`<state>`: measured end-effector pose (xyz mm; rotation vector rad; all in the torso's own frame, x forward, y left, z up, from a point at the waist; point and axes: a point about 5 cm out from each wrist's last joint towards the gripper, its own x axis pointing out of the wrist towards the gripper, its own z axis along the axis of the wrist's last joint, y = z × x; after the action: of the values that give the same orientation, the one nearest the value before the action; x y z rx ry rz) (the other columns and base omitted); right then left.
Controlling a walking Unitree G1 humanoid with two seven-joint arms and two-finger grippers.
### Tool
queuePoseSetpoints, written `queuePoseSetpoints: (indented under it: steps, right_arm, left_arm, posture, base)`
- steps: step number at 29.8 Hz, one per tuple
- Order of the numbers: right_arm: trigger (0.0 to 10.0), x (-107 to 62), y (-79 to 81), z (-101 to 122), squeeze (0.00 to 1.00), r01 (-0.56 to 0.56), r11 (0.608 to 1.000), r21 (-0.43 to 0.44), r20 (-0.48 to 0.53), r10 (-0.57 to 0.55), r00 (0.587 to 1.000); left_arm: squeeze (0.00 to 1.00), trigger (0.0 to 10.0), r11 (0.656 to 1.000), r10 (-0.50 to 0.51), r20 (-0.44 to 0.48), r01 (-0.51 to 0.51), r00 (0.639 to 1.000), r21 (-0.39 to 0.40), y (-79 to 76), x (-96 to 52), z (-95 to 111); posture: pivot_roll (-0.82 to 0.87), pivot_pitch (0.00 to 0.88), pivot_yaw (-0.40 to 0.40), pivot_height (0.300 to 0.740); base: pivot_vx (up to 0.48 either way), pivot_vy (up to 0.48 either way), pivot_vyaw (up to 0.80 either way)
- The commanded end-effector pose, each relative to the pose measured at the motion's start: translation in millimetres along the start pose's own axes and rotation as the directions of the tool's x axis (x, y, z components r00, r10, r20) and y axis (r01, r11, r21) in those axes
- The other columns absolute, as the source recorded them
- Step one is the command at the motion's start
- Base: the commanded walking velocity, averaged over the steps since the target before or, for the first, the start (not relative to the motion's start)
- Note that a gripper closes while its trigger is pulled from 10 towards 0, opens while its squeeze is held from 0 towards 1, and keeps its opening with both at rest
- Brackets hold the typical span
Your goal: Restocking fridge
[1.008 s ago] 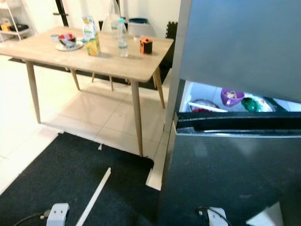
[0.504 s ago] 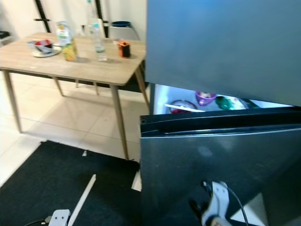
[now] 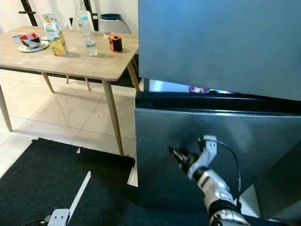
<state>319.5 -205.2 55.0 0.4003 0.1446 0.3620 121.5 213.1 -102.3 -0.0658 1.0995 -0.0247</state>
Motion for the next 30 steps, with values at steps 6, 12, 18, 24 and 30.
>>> queuePoseSetpoints:
  steps: [6,12,18,24,30]
  right_arm:
    - [10.0,19.0,6.0,32.4,0.0,0.017,1.0,0.012,0.134,-0.019,0.991]
    - [10.0,-1.2,-4.8,-4.3,0.0,0.079,0.996,-0.028,-0.037,-0.08,0.996]
    - [10.0,-68.9,-26.3,-87.5,0.0,0.306,0.945,-0.119,-0.389,-0.328,0.861]
    - [10.0,-156.2,-41.5,-141.8,0.0,0.573,0.794,-0.203,-0.601,-0.563,0.567]
    - [10.0,-187.0,-36.1,-161.0,0.0,0.55,0.787,-0.28,-0.678,-0.568,0.466]
  left_arm:
    - [0.0,10.0,1.0,0.008,0.0,-0.008,1.0,0.011,2.2,-0.7,-0.8]
    - [0.0,10.0,1.0,0.004,-0.002,-0.004,1.0,0.015,-0.1,-0.3,-1.7]
    - [0.0,10.0,1.0,0.002,-0.005,-0.002,1.0,0.029,-1.2,0.0,-1.9]
    - [0.0,10.0,0.998,0.001,-0.019,0.001,1.0,0.07,0.3,-0.4,-2.2]
    - [0.0,10.0,0.993,0.006,-0.033,-0.002,0.999,0.115,2.0,-0.7,-2.5]
  posture:
    - [0.0,0.0,-0.007,0.74]
    - [0.0,0.0,-0.009,0.74]
    - [0.0,0.0,-0.009,0.74]
    - [0.0,0.0,-0.002,0.74]
    - [0.0,0.0,-0.002,0.74]
  base:
    - [0.0,0.0,0.0]
    - [0.0,0.0,0.0]
    - [0.0,0.0,0.0]
    - [0.0,0.0,0.0]
    - [0.0,0.0,0.0]
